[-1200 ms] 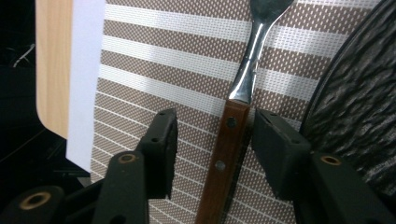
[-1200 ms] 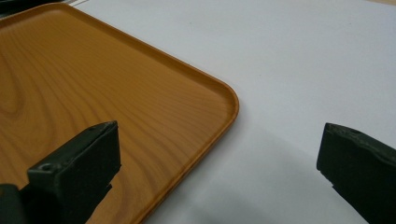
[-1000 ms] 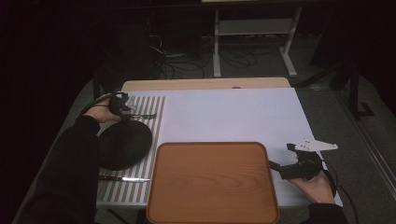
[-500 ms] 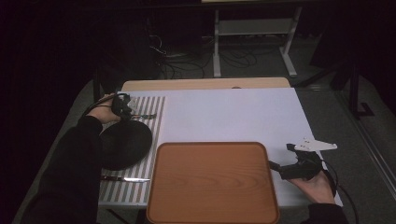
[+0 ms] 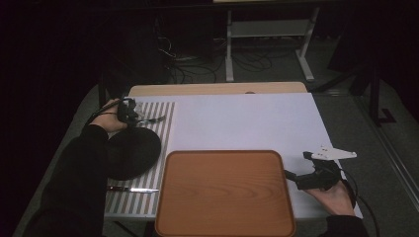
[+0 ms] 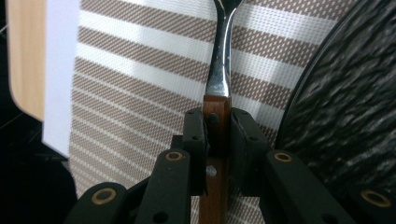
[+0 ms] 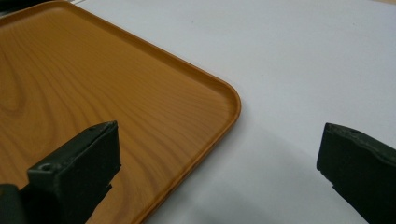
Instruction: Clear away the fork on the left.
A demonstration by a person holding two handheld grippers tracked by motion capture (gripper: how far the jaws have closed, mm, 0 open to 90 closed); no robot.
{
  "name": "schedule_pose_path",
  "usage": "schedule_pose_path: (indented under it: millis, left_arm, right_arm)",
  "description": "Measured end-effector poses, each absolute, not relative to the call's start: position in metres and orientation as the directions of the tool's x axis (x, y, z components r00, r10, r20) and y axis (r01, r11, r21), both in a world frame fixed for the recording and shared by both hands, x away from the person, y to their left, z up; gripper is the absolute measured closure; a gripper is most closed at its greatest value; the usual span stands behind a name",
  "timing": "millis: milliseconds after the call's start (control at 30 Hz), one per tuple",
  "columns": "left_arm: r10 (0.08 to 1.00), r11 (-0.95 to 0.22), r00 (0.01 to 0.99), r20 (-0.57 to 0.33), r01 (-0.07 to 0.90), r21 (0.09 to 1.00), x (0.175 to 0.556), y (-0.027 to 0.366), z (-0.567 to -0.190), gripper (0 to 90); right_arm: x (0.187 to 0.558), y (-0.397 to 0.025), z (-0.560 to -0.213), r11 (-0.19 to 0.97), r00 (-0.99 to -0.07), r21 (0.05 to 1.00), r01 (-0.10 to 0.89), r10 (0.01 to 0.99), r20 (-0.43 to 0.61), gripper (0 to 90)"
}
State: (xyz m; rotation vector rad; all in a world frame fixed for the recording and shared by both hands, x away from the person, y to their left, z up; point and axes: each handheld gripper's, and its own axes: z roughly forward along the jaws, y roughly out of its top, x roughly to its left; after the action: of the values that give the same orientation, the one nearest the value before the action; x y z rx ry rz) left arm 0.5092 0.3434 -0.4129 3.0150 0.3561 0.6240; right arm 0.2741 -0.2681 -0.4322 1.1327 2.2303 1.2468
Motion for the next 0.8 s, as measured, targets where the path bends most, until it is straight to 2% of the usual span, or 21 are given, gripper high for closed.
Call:
schedule_pose_path:
  millis: [167, 533, 800]
  left_arm:
    - [0.266, -0.962, 0.885, 0.382, 0.217, 0.166, 0.500, 0.339, -0.399, 76.9]
    - [0.249, -0.967, 0.871, 0.423, 0.201, 0.154, 0.480, 0.328, -0.363, 76.9]
    - [0.262, -0.962, 0.866, 0.426, 0.201, 0.183, 0.465, 0.327, -0.342, 76.9]
  right_arm:
    - [0.275, -0.268, -0.432, 0.296, -0.623, 0.829, 0.475, 0.778, 0.080, 0.0]
    - [0.274, -0.266, -0.430, 0.299, -0.637, 0.835, 0.463, 0.767, 0.079, 0.0]
    - [0.273, -0.265, -0.429, 0.302, -0.648, 0.840, 0.451, 0.758, 0.076, 0.0]
